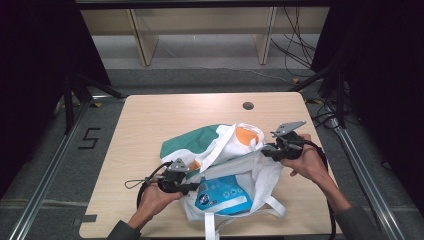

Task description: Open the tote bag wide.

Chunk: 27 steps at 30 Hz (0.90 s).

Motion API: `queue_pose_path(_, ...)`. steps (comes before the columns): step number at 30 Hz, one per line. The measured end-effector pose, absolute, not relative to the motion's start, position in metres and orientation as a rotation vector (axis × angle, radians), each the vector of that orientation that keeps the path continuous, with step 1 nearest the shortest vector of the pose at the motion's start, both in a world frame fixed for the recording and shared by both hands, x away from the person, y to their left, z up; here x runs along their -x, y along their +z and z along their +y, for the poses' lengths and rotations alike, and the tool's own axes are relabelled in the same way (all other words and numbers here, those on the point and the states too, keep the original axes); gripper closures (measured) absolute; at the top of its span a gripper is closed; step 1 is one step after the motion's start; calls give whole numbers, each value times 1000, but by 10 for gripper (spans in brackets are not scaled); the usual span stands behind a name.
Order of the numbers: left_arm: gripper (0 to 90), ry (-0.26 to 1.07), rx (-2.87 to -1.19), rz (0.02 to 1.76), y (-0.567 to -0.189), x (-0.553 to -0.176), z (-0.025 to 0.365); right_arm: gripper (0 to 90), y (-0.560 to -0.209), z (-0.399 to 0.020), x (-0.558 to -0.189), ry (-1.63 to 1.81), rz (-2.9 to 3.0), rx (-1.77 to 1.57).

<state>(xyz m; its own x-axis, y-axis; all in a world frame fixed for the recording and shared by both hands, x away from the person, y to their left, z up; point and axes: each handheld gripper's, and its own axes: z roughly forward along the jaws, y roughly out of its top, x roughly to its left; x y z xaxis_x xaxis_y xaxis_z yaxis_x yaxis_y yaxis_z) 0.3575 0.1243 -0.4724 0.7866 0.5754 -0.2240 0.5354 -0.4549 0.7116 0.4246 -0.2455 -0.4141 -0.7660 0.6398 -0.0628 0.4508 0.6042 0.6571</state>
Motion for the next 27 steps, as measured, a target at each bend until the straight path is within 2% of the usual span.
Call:
queue_pose_path(1, 864, 43, -2107, 818, -468, -357, 127, 495, -418, -247, -411, 902, 2538, -890)
queue_pose_path(2, 864, 27, -2092, 807, -466, -356, 129, 478, -419, -249, -406, 911, 2542, -901)
queue_pose_path(8, 866, 12, -2029, 796, -456, -356, 136, 454, -438, -264, -384, 976, 2519, -1012)
queue_pose_path(9, 866, 10, -2014, 814, -454, -356, 139, 491, -450, -269, -382, 1004, 2518, -1071)
queue_pose_path(10, 866, 10, -2014, 814, -454, -356, 139, 491, -450, -269, -382, 1004, 2518, -1071)
queue_pose_path(12, 867, -4, -1978, 814, -448, -355, 142, 654, -460, -268, -385, 1044, 2552, -1101)
queue_pose_path(13, 867, -5, -1969, 811, -445, -354, 144, 776, -461, -268, -387, 1021, 2561, -1060)
queue_pose_path(14, 867, -5, -1969, 811, -445, -354, 144, 776, -461, -268, -387, 1021, 2561, -1060)
queue_pose_path(15, 867, -2, -1955, 812, -441, -353, 146, 845, -461, -267, -388, 1034, 2550, -1076)
queue_pose_path(16, 867, -19, -1941, 800, -436, -353, 150, 860, -457, -269, -390, 1037, 2557, -1052)
queue_pose_path(19, 867, 12, -1913, 761, -405, -346, 158, 865, -418, -273, -385, 1036, 2536, -939)
queue_pose_path(20, 867, 12, -1913, 761, -405, -346, 158, 865, -418, -273, -385, 1036, 2536, -939)
queue_pose_path(21, 867, 16, -1895, 742, -388, -343, 161, 866, -393, -277, -382, 1067, 2540, -876)
queue_pose_path(24, 867, 15, -1857, 727, -370, -342, 167, 867, -354, -284, -369, 1135, 2473, -828)
queue_pose_path(25, 867, 22, -1829, 721, -351, -345, 172, 867, -342, -286, -365, 1168, 2432, -815)
queue_pose_path(26, 867, 22, -1829, 721, -351, -345, 172, 867, -342, -286, -365, 1168, 2432, -815)
queue_pose_path(27, 868, 15, -1778, 715, -331, -351, 175, 868, -317, -292, -363, 1211, 2398, -765)
